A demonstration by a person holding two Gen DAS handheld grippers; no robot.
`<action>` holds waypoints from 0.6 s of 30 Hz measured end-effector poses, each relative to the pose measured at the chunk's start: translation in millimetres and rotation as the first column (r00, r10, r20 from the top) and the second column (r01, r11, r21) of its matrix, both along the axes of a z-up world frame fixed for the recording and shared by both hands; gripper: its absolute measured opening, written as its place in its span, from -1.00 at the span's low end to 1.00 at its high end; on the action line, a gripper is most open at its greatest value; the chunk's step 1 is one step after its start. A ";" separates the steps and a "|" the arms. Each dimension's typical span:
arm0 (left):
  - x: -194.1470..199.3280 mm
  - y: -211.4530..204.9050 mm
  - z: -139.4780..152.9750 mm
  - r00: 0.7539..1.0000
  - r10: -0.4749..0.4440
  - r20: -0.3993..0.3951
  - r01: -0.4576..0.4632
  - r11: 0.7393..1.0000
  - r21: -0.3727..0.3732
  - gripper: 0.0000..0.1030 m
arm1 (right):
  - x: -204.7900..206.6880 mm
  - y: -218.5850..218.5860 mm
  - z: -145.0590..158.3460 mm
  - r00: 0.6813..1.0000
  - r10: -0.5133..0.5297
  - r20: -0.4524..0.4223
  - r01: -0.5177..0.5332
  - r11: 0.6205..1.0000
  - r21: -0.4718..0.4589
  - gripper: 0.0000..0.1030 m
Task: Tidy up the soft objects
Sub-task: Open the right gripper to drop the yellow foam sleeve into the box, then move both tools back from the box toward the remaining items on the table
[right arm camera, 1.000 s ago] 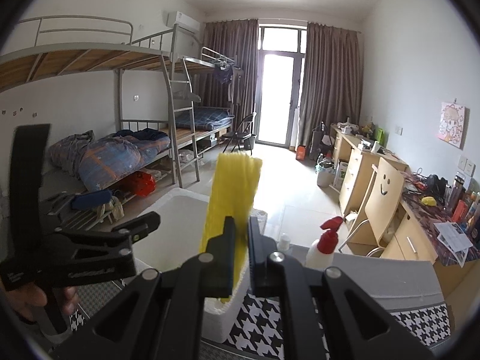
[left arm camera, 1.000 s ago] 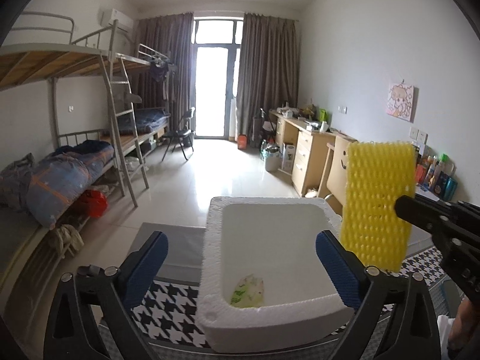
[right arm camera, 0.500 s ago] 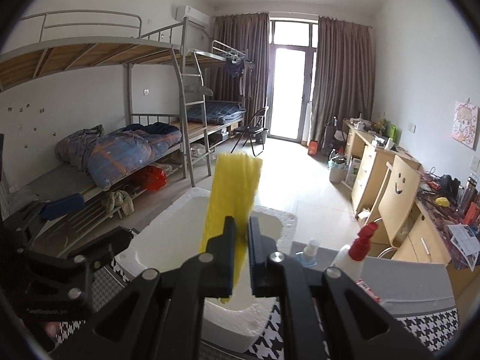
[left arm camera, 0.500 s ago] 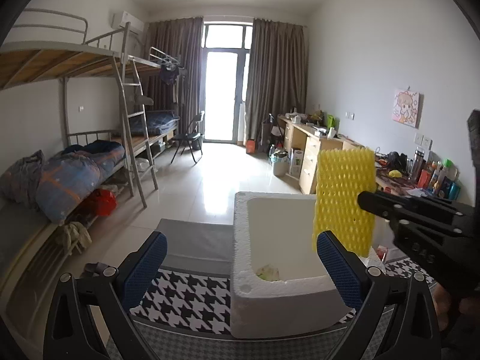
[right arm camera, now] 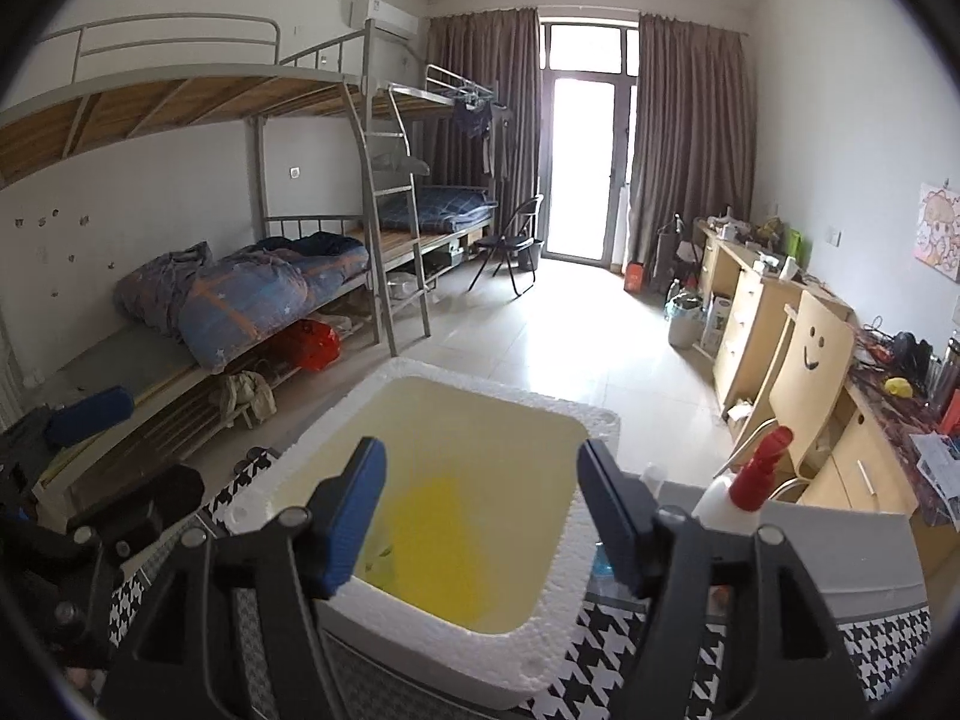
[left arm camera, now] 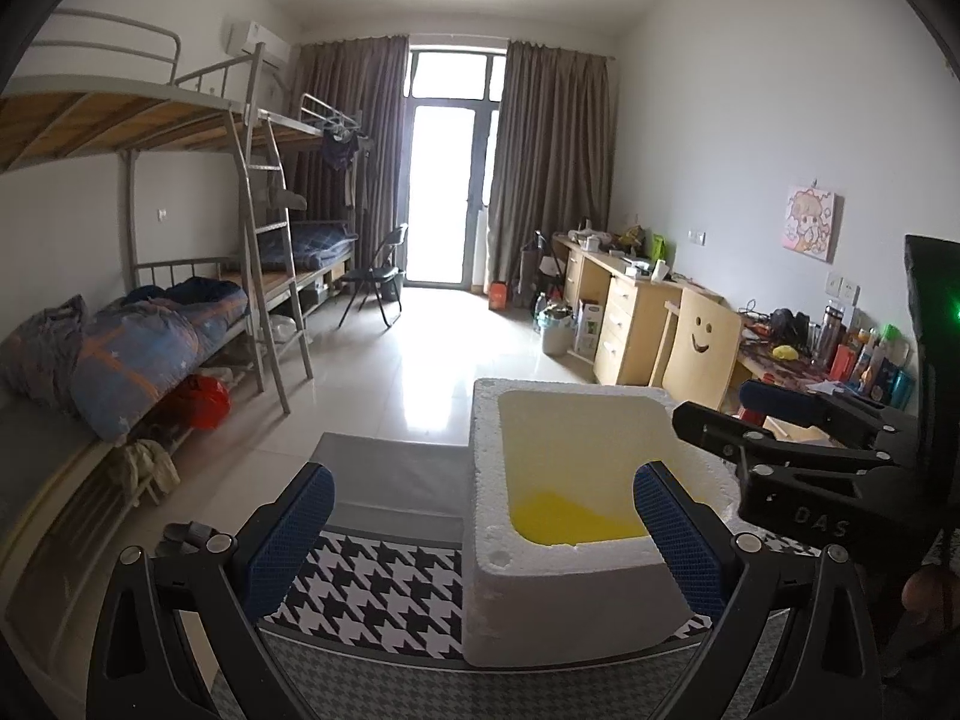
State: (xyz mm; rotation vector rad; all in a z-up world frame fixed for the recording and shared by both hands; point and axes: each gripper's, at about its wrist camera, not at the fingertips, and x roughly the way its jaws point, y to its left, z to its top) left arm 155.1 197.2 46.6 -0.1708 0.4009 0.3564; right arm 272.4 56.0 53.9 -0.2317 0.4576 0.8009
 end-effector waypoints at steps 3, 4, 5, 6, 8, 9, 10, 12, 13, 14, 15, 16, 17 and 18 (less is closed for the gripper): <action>0.5 -1.3 0.5 1.000 -0.005 -0.002 0.005 1.000 0.002 0.95 | -3.2 -4.8 3.2 1.000 -0.005 0.003 0.005 1.000 0.006 0.37; 0.1 -2.2 0.8 1.000 -0.006 -0.001 0.006 1.000 0.002 0.95 | -4.9 -7.7 4.6 1.000 -0.006 0.007 0.006 1.000 0.008 0.37; -1.2 -3.8 1.5 1.000 -0.008 0.000 0.008 1.000 0.003 0.95 | -4.9 -9.3 5.5 1.000 -0.007 0.009 0.007 1.000 0.007 0.37; -1.8 -5.5 2.0 1.000 -0.011 0.000 0.011 1.000 0.005 0.95 | -6.4 -9.3 6.6 1.000 -0.009 0.012 0.009 1.000 0.007 0.37; -2.9 -9.5 3.5 1.000 -0.011 0.001 0.011 1.000 0.012 0.95 | -8.7 -14.2 9.3 1.000 -0.009 0.016 0.009 1.000 0.010 0.38; -3.6 -11.4 4.1 1.000 -0.013 0.000 0.013 1.000 0.013 0.95 | -9.5 -16.4 10.4 1.000 -0.012 0.019 0.011 1.000 0.012 0.40; -4.4 -13.8 4.7 1.000 -0.019 0.001 0.019 1.000 0.013 0.95 | -11.4 -19.3 11.8 1.000 -0.017 0.022 0.017 1.000 0.016 0.43; -5.9 -17.4 5.8 1.000 -0.020 -0.001 0.020 1.000 0.019 0.95 | -14.1 -25.9 14.3 0.999 -0.026 0.026 0.025 0.999 0.027 0.68; -6.8 -19.0 6.7 1.000 -0.019 0.000 0.019 1.000 0.022 0.95 | -15.1 -27.9 15.5 0.999 -0.031 0.028 0.030 0.999 0.029 0.76; -8.1 -20.9 7.3 1.000 -0.022 0.002 0.022 1.000 0.021 0.95 | -17.3 -31.5 16.9 0.999 -0.037 0.034 0.036 0.999 0.034 0.88; -9.5 -22.4 8.2 1.000 -0.025 0.006 0.025 1.000 0.020 0.95 | -20.3 -34.8 18.3 0.998 -0.042 0.045 0.041 0.999 0.036 0.91; -11.3 -24.7 9.5 1.000 -0.026 0.008 0.026 0.999 0.020 0.95 | -22.0 -36.4 19.4 0.997 -0.051 0.054 0.049 0.998 0.034 0.91; -14.1 -27.5 10.7 0.999 -0.029 0.014 0.028 0.999 0.024 0.95 | -24.5 -39.9 19.9 0.997 -0.057 0.060 0.055 0.998 0.032 0.92; -16.2 -30.6 12.0 0.999 -0.032 0.017 0.032 0.999 0.028 0.95 | -26.4 -42.6 20.3 0.996 -0.059 0.064 0.057 0.998 0.034 0.92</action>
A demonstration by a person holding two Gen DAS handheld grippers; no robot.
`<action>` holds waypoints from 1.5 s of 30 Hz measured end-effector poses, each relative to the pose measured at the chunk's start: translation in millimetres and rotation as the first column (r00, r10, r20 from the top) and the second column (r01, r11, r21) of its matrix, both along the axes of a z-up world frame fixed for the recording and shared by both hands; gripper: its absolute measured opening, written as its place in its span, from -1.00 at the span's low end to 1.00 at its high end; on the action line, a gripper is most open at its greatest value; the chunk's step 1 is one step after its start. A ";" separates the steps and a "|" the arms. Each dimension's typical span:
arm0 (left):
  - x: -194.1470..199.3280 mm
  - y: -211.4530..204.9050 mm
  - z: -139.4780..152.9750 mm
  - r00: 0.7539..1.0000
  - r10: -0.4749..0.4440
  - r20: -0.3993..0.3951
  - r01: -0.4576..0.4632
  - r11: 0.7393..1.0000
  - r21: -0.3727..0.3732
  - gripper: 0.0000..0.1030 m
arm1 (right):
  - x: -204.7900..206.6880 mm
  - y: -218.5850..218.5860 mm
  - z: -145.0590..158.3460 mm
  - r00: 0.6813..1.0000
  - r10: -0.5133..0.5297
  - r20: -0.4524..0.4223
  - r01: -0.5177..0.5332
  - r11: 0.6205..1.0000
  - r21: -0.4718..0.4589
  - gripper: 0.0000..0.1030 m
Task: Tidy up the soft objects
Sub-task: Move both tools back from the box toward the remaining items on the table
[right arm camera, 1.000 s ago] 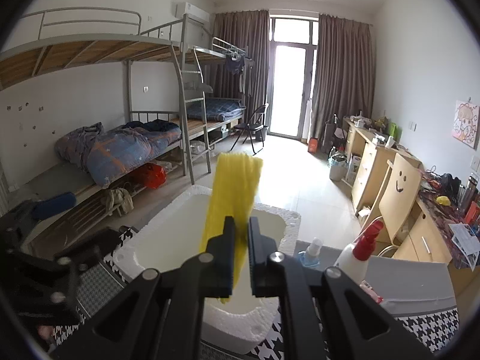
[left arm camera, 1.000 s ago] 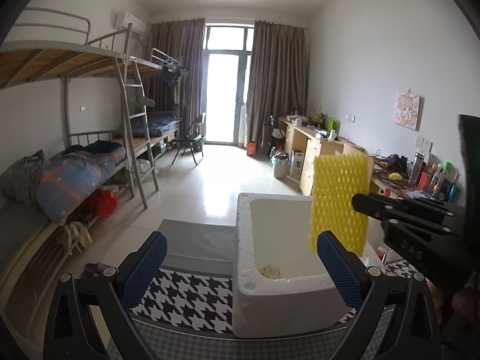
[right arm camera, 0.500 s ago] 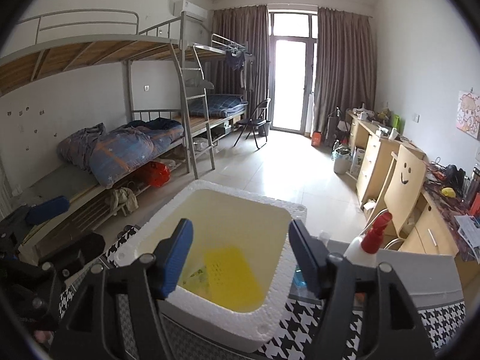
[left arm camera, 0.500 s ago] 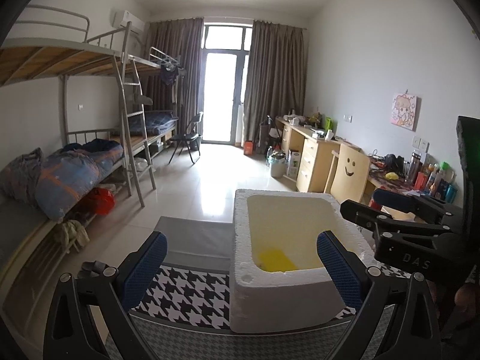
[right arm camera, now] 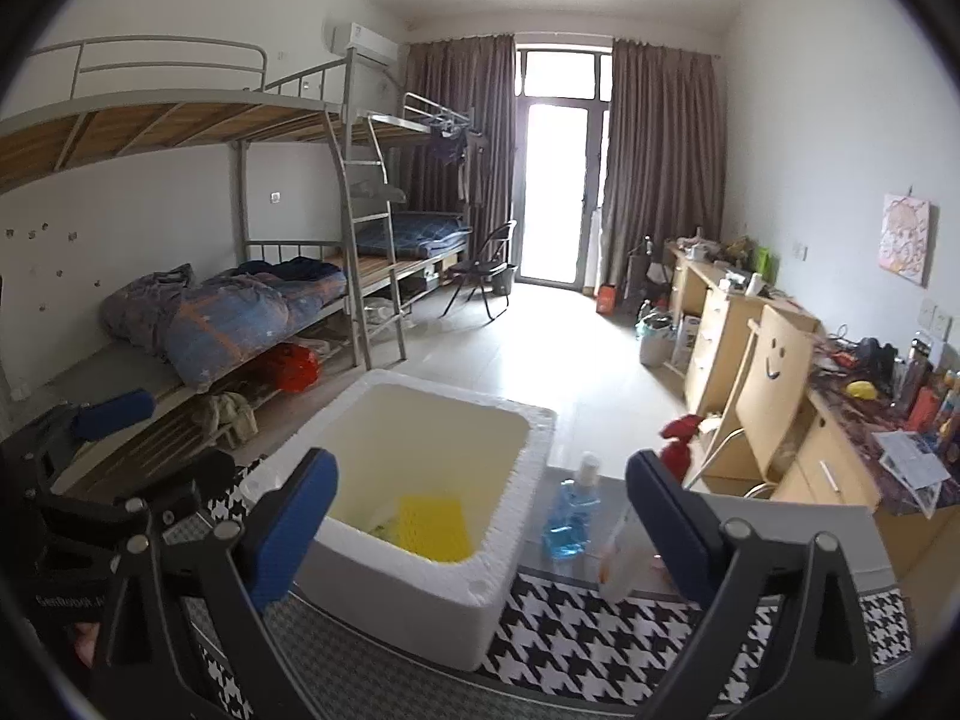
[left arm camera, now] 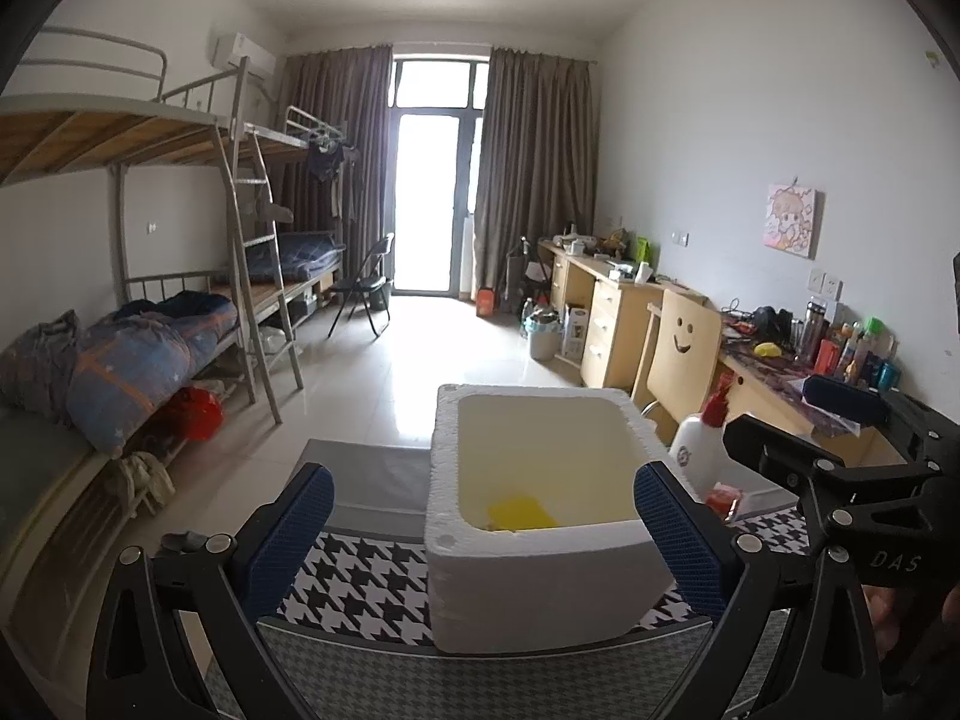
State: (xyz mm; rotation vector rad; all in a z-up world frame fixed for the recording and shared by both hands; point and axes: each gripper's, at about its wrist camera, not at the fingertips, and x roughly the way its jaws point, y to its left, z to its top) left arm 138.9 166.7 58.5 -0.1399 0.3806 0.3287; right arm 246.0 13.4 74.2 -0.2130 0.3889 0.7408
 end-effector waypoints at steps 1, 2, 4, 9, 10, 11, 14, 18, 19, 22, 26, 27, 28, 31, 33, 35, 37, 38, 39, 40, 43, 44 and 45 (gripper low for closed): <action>-2.8 -3.5 1.7 1.000 -0.003 0.003 0.003 1.000 0.007 0.95 | -1.6 -3.6 0.5 1.000 -0.001 0.002 0.001 1.000 0.004 0.92; -4.3 -5.0 2.3 1.000 -0.004 0.005 0.004 1.000 0.009 0.95 | -2.8 -7.7 1.5 1.000 -0.005 0.003 0.005 1.000 0.008 0.92; -8.2 -9.5 4.3 1.000 -0.010 0.011 0.010 1.000 0.008 0.96 | -6.4 -14.4 2.4 1.000 -0.013 0.009 0.013 1.000 0.016 0.92; -10.6 -23.1 6.7 0.999 -0.030 0.013 0.030 0.999 0.020 0.96 | -12.4 -32.8 3.5 0.999 -0.034 0.011 0.033 0.999 0.035 0.92; -11.0 -25.7 7.2 0.999 -0.034 0.012 0.034 0.999 0.024 0.96 | -13.7 -35.8 3.6 0.999 -0.038 0.012 0.037 0.999 0.039 0.92; -11.5 -28.4 7.9 0.999 -0.038 0.012 0.038 0.999 0.029 0.96 | -15.1 -40.8 4.2 0.999 -0.044 0.013 0.044 0.998 0.043 0.92; -14.2 -34.6 10.7 0.998 -0.053 0.023 0.052 0.998 0.031 0.96 | -18.8 -50.0 7.0 0.998 -0.054 0.021 0.053 0.997 0.051 0.92; -17.0 -43.4 13.4 0.997 -0.069 0.033 0.068 0.997 0.032 0.98 | -23.3 -61.5 8.6 0.997 -0.071 0.027 0.070 0.996 0.062 0.92; -17.7 -46.0 14.0 0.997 -0.075 0.034 0.074 0.997 0.034 0.98 | -23.7 -66.2 7.5 0.997 -0.073 0.028 0.071 0.995 0.064 0.92; -20.3 -53.0 14.7 0.995 -0.089 0.038 0.088 0.996 0.034 0.98 | -25.9 -75.8 5.5 0.996 -0.078 0.034 0.076 0.995 0.065 0.92; -24.0 -62.5 15.4 0.994 -0.104 0.043 0.103 0.994 0.036 0.98 | -30.8 -88.9 3.7 0.995 -0.094 0.042 0.090 0.993 0.072 0.92; -25.5 -64.9 15.5 0.993 -0.108 0.044 0.107 0.994 0.035 0.98 | -32.1 -92.1 3.8 0.994 -0.099 0.043 0.096 0.992 0.077 0.92; -26.3 -67.2 15.9 0.992 -0.114 0.046 0.113 0.993 0.034 0.98 | -34.3 -94.7 4.4 0.994 -0.102 0.042 0.098 0.992 0.081 0.92; -30.4 -74.6 16.0 0.990 -0.130 0.050 0.128 0.991 0.035 0.98 | -38.2 -102.4 4.2 0.993 -0.108 0.046 0.104 0.991 0.084 0.92; -33.8 -81.5 16.5 0.988 -0.147 0.056 0.145 0.989 0.038 0.98 | -42.5 -107.9 2.7 0.992 -0.118 0.052 0.114 0.990 0.086 0.92; -36.1 -87.7 17.0 0.986 -0.158 0.061 0.156 0.987 0.042 0.98 | -46.0 -113.8 1.8 0.990 -0.128 0.052 0.123 0.988 0.088 0.92; -38.3 -93.8 17.5 0.983 -0.175 0.062 0.172 0.984 0.048 0.98 | -49.6 -119.6 1.0 0.990 -0.132 0.054 0.127 0.988 0.088 0.92; -38.7 -97.1 18.0 0.981 -0.181 0.064 0.178 0.983 0.048 0.98 | -52.2 -122.5 1.2 0.989 -0.133 0.059 0.127 0.988 0.088 0.92; -39.7 -100.0 17.7 0.980 -0.188 0.066 0.185 0.982 0.047 0.98 | -54.6 -125.3 0.8 0.988 -0.139 0.063 0.134 0.987 0.088 0.92; -40.4 -101.5 17.5 0.978 -0.196 0.065 0.194 0.980 0.044 0.98 | -56.7 -128.0 0.5 0.987 -0.148 0.068 0.142 0.986 0.087 0.92; -41.5 -108.8 16.3 0.973 -0.221 0.066 0.220 0.975 0.034 0.98 | -62.1 -136.4 -0.1 0.985 -0.156 0.076 0.149 0.985 0.087 0.92; -40.9 -111.0 16.2 0.971 -0.230 0.065 0.228 0.973 0.034 0.98 | -64.5 -139.6 -0.7 0.984 -0.162 0.079 0.155 0.984 0.088 0.92; -40.5 -114.4 15.6 0.969 -0.240 0.063 0.239 0.970 0.036 0.98 | -66.1 -141.9 -0.9 0.982 -0.167 0.082 0.160 0.983 0.088 0.92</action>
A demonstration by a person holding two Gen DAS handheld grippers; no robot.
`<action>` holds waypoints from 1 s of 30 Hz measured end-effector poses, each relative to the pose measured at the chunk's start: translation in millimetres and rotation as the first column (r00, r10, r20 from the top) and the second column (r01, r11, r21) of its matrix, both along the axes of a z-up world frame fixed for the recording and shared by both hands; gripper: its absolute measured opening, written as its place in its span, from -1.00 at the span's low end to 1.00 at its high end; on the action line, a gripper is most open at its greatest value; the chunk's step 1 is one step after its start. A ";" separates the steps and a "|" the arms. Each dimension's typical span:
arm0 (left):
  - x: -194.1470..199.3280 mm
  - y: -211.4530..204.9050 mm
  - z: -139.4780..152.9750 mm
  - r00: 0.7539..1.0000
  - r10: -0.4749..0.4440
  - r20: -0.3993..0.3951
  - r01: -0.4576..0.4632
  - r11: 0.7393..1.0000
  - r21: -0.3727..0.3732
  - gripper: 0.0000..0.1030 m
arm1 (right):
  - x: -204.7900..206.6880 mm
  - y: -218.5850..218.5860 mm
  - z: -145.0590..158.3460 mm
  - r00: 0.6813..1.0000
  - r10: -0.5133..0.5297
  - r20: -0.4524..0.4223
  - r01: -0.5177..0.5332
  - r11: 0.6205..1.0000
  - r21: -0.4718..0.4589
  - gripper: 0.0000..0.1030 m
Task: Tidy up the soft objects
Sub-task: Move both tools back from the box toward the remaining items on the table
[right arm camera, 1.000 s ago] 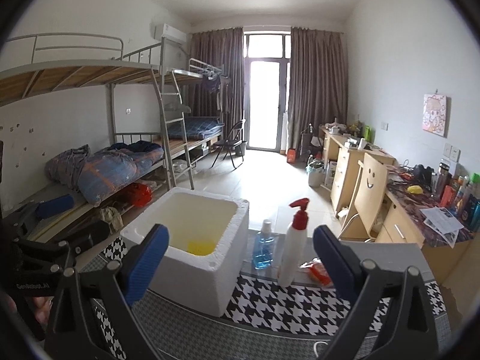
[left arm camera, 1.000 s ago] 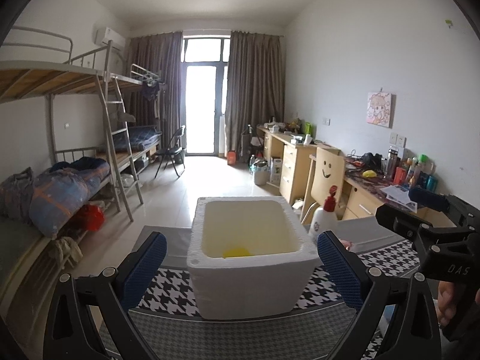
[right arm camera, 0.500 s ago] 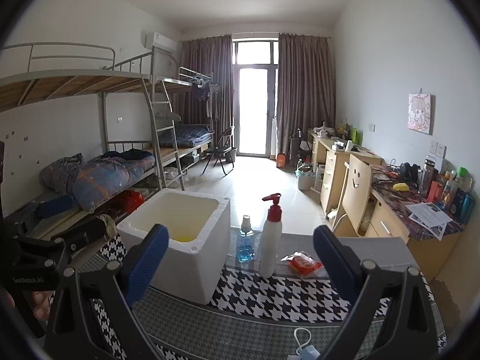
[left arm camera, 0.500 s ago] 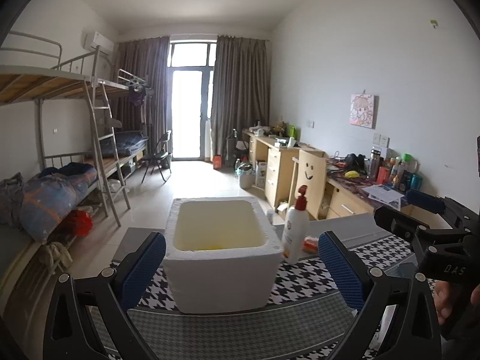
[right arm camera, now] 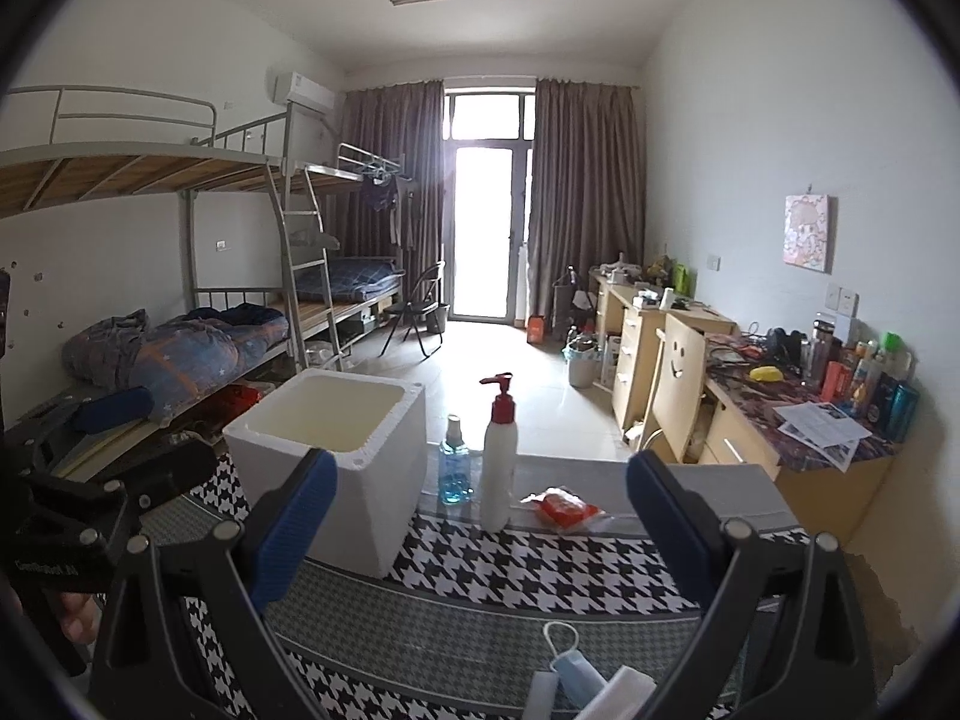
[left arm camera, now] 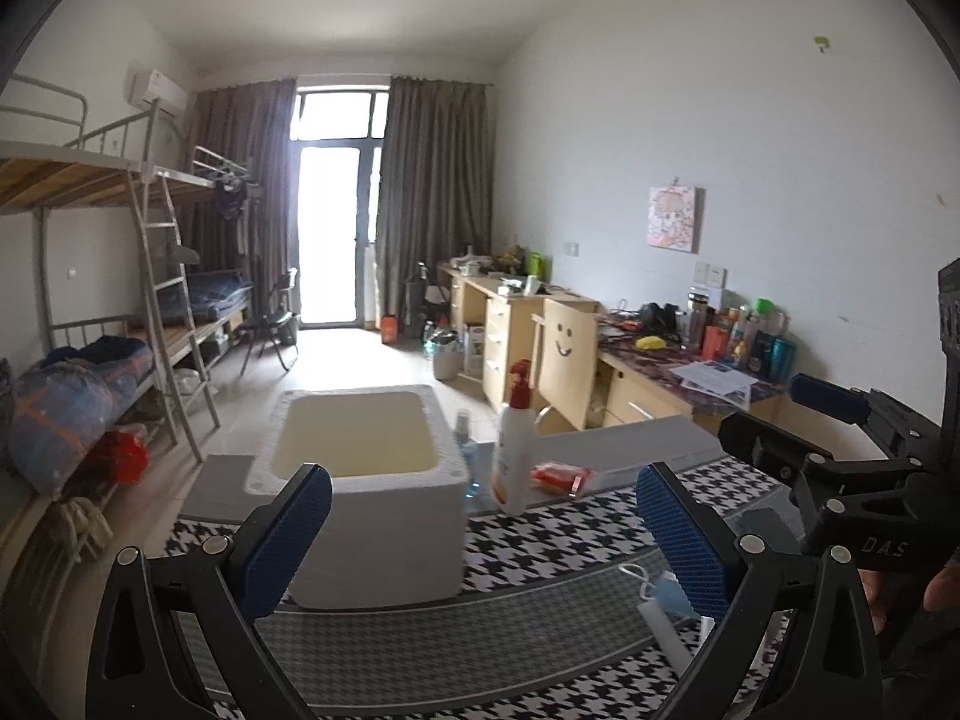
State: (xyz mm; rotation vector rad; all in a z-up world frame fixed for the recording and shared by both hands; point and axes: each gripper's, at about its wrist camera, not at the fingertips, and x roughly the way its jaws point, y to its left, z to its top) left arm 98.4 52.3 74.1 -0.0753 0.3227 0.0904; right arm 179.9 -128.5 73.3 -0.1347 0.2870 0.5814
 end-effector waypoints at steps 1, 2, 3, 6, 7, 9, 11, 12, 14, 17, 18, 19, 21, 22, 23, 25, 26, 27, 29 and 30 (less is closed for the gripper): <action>0.6 -2.1 -0.2 1.000 -0.005 -0.001 0.005 1.000 0.002 0.98 | -1.5 -1.7 0.7 1.000 -0.005 0.001 0.005 1.000 -0.001 0.92; 0.1 -5.9 -1.5 1.000 -0.010 -0.001 0.010 1.000 0.002 0.98 | -2.3 -4.0 0.1 1.000 -0.012 0.000 0.012 1.000 -0.003 0.92; 0.2 -8.1 -1.9 1.000 -0.017 -0.001 0.017 1.000 0.002 0.98 | -2.9 -6.0 -0.2 1.000 -0.017 0.000 0.017 1.000 -0.004 0.92; 1.1 -17.7 -4.8 0.999 -0.040 -0.003 0.040 0.999 0.000 0.98 | -4.6 -13.5 -1.2 0.999 -0.035 0.001 0.035 0.999 -0.003 0.92; 0.5 -19.3 -5.9 0.999 -0.049 -0.004 0.049 0.999 -0.003 0.98 | -5.7 -15.7 -1.4 0.999 -0.041 0.002 0.041 0.999 -0.003 0.92; 0.3 -25.9 -8.7 0.997 -0.070 -0.006 0.070 0.998 -0.005 0.98 | -6.7 -20.0 -2.8 0.999 -0.052 0.005 0.052 0.999 -0.001 0.92; 0.8 -28.6 -9.0 0.997 -0.083 -0.007 0.083 0.997 -0.008 0.98 | -6.9 -25.8 -5.0 0.998 -0.063 0.006 0.063 0.998 0.005 0.92; 1.2 -30.3 -9.4 0.996 -0.087 -0.008 0.087 0.996 -0.010 0.98 | -7.0 -27.7 -5.6 0.998 -0.067 0.005 0.067 0.998 0.007 0.92; 1.3 -32.8 -10.3 0.996 -0.093 -0.010 0.093 0.996 -0.011 0.98 | -7.9 -31.5 -7.0 0.997 -0.079 0.006 0.079 0.997 0.004 0.92; 4.0 -37.5 -13.3 0.994 -0.112 -0.020 0.111 0.994 -0.013 0.98 | -9.6 -37.6 -7.7 0.995 -0.100 0.014 0.100 0.995 0.001 0.92; 3.7 -41.0 -15.2 0.993 -0.119 -0.022 0.118 0.993 -0.014 0.98 | -10.0 -39.3 -8.0 0.994 -0.104 0.016 0.104 0.995 -0.002 0.92; 5.5 -43.3 -16.1 0.992 -0.127 -0.026 0.126 0.992 -0.014 0.98 | -10.6 -40.6 -8.6 0.994 -0.109 0.017 0.109 0.994 -0.005 0.92; 6.4 -49.0 -18.3 0.990 -0.141 -0.032 0.140 0.990 -0.016 0.98 | -11.5 -44.8 -10.8 0.993 -0.121 0.018 0.121 0.993 -0.008 0.92; 6.5 -51.4 -19.0 0.988 -0.148 -0.034 0.148 0.989 -0.016 0.98 | -12.0 -47.4 -11.6 0.992 -0.124 0.016 0.125 0.992 -0.007 0.92; 6.6 -54.2 -19.8 0.987 -0.156 -0.035 0.155 0.988 -0.015 0.98 | -11.6 -48.5 -10.9 0.992 -0.129 0.015 0.129 0.992 -0.005 0.92; 7.2 -58.3 -20.9 0.986 -0.164 -0.036 0.163 0.986 -0.012 0.98 | -11.8 -52.2 -11.5 0.990 -0.138 0.015 0.138 0.990 -0.002 0.92; 7.6 -61.2 -22.2 0.985 -0.170 -0.039 0.170 0.985 -0.010 0.98 | -12.2 -54.6 -12.3 0.990 -0.142 0.016 0.142 0.990 -0.001 0.92; 8.6 -63.6 -23.8 0.984 -0.176 -0.042 0.175 0.984 -0.012 0.98 | -12.7 -57.4 -13.6 0.989 -0.148 0.017 0.148 0.989 0.001 0.92; 12.3 -66.1 -26.5 0.982 -0.184 -0.051 0.183 0.983 -0.019 0.98 | -14.6 -62.0 -15.8 0.987 -0.157 0.017 0.157 0.988 0.006 0.92; 13.8 -67.8 -28.4 0.981 -0.187 -0.055 0.186 0.982 -0.022 0.98 | -15.0 -64.6 -17.3 0.986 -0.164 0.015 0.164 0.986 0.008 0.92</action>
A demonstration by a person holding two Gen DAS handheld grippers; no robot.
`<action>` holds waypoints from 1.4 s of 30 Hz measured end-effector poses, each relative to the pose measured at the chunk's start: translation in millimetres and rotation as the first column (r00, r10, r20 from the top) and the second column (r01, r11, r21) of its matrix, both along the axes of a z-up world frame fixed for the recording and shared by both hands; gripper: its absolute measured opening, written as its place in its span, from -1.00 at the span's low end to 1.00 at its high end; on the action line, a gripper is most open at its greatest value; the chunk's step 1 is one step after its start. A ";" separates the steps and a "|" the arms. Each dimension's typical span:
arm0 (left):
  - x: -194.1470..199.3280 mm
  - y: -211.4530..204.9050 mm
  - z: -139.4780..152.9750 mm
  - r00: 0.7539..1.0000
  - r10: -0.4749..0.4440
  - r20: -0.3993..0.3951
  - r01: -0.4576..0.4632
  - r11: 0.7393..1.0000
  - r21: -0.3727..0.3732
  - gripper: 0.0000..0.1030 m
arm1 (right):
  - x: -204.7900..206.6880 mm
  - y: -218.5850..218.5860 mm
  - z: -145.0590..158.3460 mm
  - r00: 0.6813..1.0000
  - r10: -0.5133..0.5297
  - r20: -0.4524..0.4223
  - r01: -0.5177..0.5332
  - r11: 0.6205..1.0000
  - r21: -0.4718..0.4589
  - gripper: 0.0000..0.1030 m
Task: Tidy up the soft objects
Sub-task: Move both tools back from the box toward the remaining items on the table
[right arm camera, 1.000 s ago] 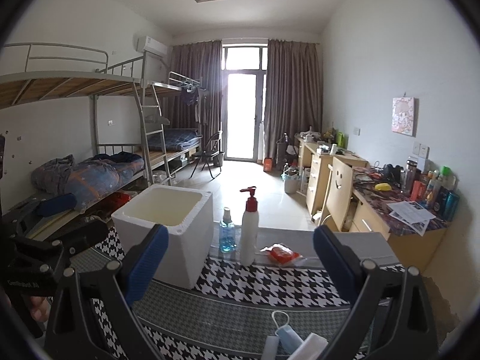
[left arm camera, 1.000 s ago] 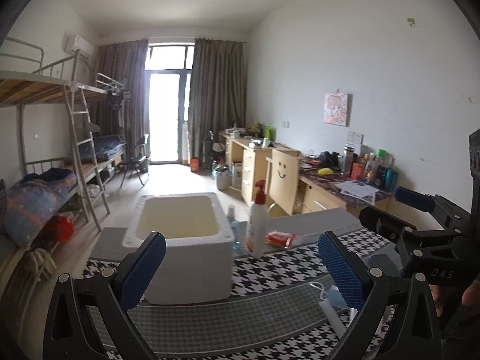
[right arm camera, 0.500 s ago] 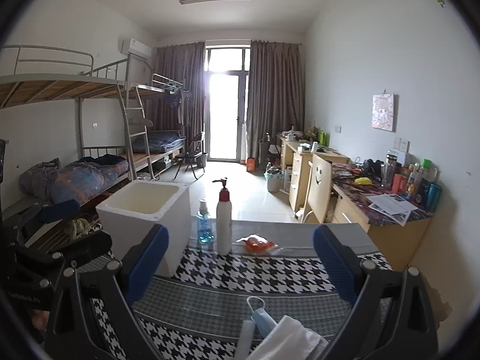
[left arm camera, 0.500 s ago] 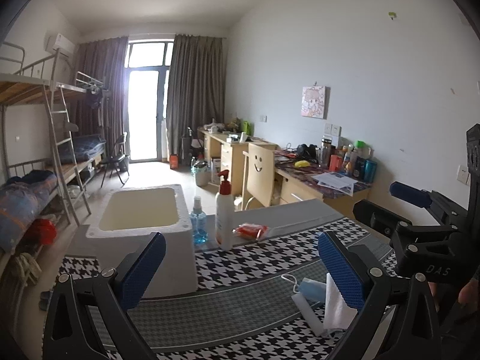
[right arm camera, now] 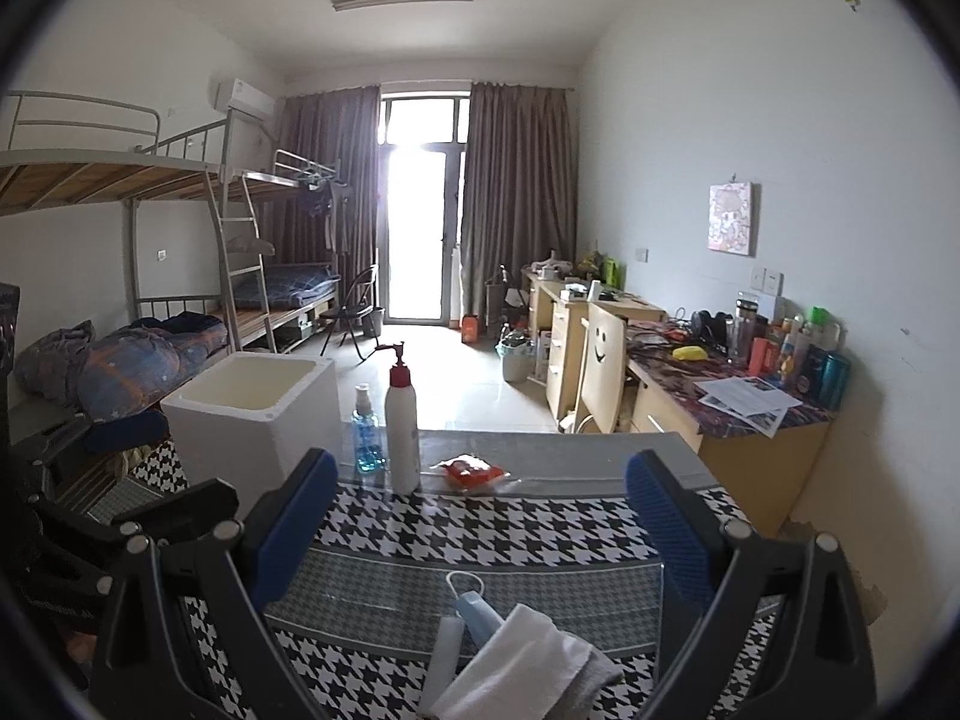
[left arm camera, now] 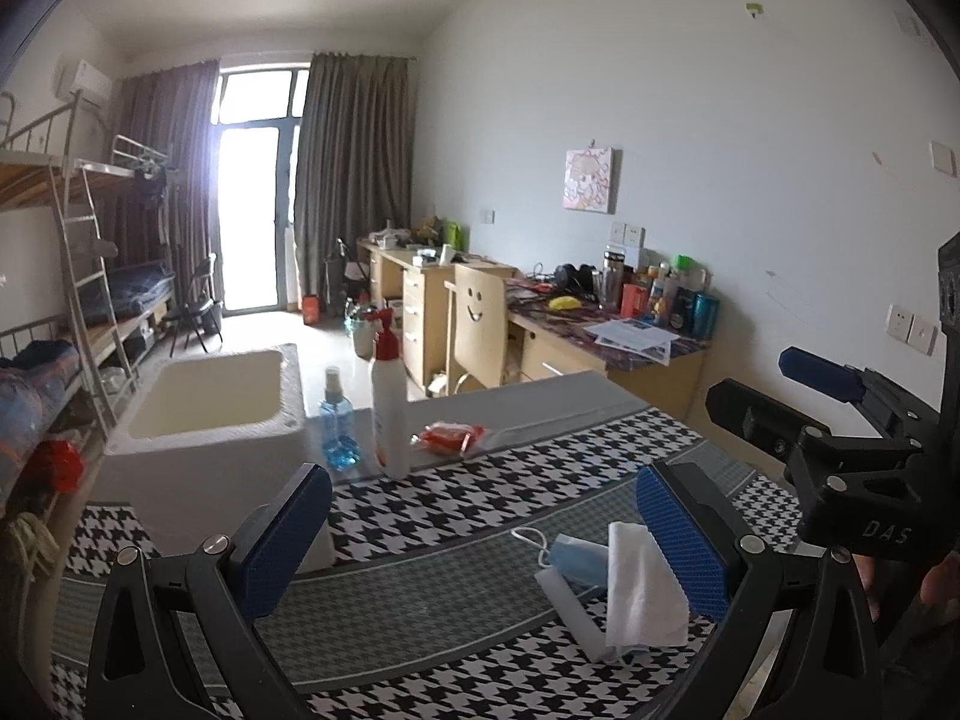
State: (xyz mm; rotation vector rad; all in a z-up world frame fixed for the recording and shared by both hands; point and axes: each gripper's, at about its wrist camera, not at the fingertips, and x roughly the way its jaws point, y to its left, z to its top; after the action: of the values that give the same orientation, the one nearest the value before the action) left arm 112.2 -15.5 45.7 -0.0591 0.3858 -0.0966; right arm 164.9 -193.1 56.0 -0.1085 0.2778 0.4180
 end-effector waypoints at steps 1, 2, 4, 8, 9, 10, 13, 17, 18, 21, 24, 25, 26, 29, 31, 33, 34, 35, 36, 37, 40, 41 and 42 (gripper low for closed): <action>1.6 -0.5 -0.9 1.000 -0.002 -0.003 0.002 1.000 -0.001 0.98 | -0.2 -1.5 -0.9 1.000 -0.004 -0.001 0.004 1.000 0.002 0.92; 2.4 -1.7 -2.2 1.000 -0.005 -0.004 0.005 1.000 -0.003 0.98 | -0.1 -3.8 -2.5 1.000 -0.011 -0.004 0.011 1.000 0.005 0.92; 3.9 -4.9 -4.8 1.000 -0.018 -0.007 0.018 1.000 -0.011 0.98 | -0.2 -7.4 -5.4 1.000 -0.020 -0.011 0.020 1.000 0.007 0.92; 6.7 -13.8 -9.6 0.999 -0.045 -0.015 0.045 0.999 -0.008 0.98 | -0.3 -16.2 -9.5 0.999 -0.040 -0.020 0.040 0.999 0.012 0.92; 7.7 -15.6 -10.9 0.999 -0.050 -0.020 0.050 0.999 -0.007 0.98 | -0.5 -18.5 -10.3 0.999 -0.044 -0.019 0.044 0.999 0.013 0.92; 8.6 -17.9 -12.8 0.998 -0.054 -0.025 0.054 0.999 -0.005 0.98 | -0.5 -21.4 -11.2 0.999 -0.048 -0.021 0.048 0.999 0.012 0.92; 9.2 -21.6 -18.5 0.997 -0.074 -0.031 0.074 0.997 -0.014 0.98 | -0.1 -26.6 -13.9 0.997 -0.067 -0.027 0.067 0.998 0.013 0.92; 10.2 -27.7 -24.3 0.994 -0.106 -0.037 0.105 0.994 -0.021 0.98 | -1.1 -33.4 -18.9 0.996 -0.082 -0.036 0.082 0.997 0.013 0.92; 11.0 -29.8 -26.2 0.993 -0.111 -0.043 0.110 0.994 -0.020 0.98 | -1.6 -35.3 -20.3 0.996 -0.087 -0.036 0.088 0.996 0.013 0.92; 14.1 -35.7 -30.9 0.992 -0.117 -0.056 0.116 0.993 -0.019 0.98 | -2.1 -41.5 -25.0 0.993 -0.110 -0.040 0.111 0.994 0.009 0.92; 15.2 -41.0 -33.9 0.990 -0.132 -0.055 0.132 0.991 -0.017 0.98 | -2.6 -46.8 -28.7 0.990 -0.130 -0.048 0.130 0.991 0.005 0.92; 15.2 -43.9 -35.2 0.989 -0.139 -0.054 0.139 0.990 -0.013 0.98 | -2.8 -49.0 -30.1 0.990 -0.135 -0.052 0.135 0.991 0.005 0.92; 14.9 -46.4 -35.8 0.988 -0.144 -0.055 0.143 0.990 -0.012 0.98 | -2.7 -51.5 -31.7 0.988 -0.142 -0.057 0.142 0.990 0.008 0.92; 17.2 -52.8 -40.1 0.986 -0.154 -0.066 0.154 0.988 -0.007 0.98 | -3.2 -58.0 -35.8 0.986 -0.153 -0.070 0.154 0.988 0.015 0.92; 18.8 -56.2 -42.3 0.985 -0.158 -0.067 0.158 0.987 -0.001 0.98 | -3.8 -61.2 -38.3 0.984 -0.158 -0.078 0.160 0.987 0.014 0.92; 19.8 -59.5 -45.0 0.984 -0.165 -0.062 0.166 0.986 0.002 0.98 | -4.3 -64.3 -41.7 0.983 -0.163 -0.086 0.165 0.986 0.018 0.92; 20.2 -61.8 -46.4 0.983 -0.171 -0.061 0.172 0.985 0.003 0.98 | -4.7 -66.1 -43.8 0.982 -0.165 -0.091 0.167 0.986 0.020 0.92; 21.0 -63.1 -47.5 0.982 -0.176 -0.061 0.177 0.984 0.002 0.98 | -4.1 -66.8 -46.0 0.981 -0.167 -0.098 0.170 0.985 0.020 0.92; 21.8 -64.5 -48.7 0.982 -0.179 -0.063 0.180 0.984 0.004 0.98 | -3.6 -67.9 -48.1 0.980 -0.168 -0.104 0.171 0.985 0.019 0.92; 22.5 -66.4 -50.3 0.981 -0.181 -0.065 0.181 0.983 0.008 0.98 | -3.4 -68.7 -50.6 0.979 -0.171 -0.110 0.174 0.985 0.014 0.92; 25.0 -71.3 -54.9 0.980 -0.185 -0.072 0.187 0.982 0.018 0.98 | -2.8 -71.1 -56.2 0.976 -0.185 -0.118 0.187 0.982 0.006 0.92; 25.9 -72.7 -56.7 0.980 -0.185 -0.078 0.187 0.982 0.017 0.98 | -2.9 -72.2 -57.6 0.974 -0.190 -0.120 0.192 0.981 0.006 0.92; 27.3 -74.2 -59.0 0.978 -0.187 -0.086 0.189 0.982 0.014 0.98 | -3.1 -73.5 -58.6 0.974 -0.193 -0.122 0.195 0.981 0.007 0.92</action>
State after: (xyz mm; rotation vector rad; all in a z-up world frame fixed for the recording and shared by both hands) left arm 139.5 -89.6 -13.3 -0.0040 0.4768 -0.2777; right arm 161.8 -266.6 -2.5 -0.0365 0.3996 0.2331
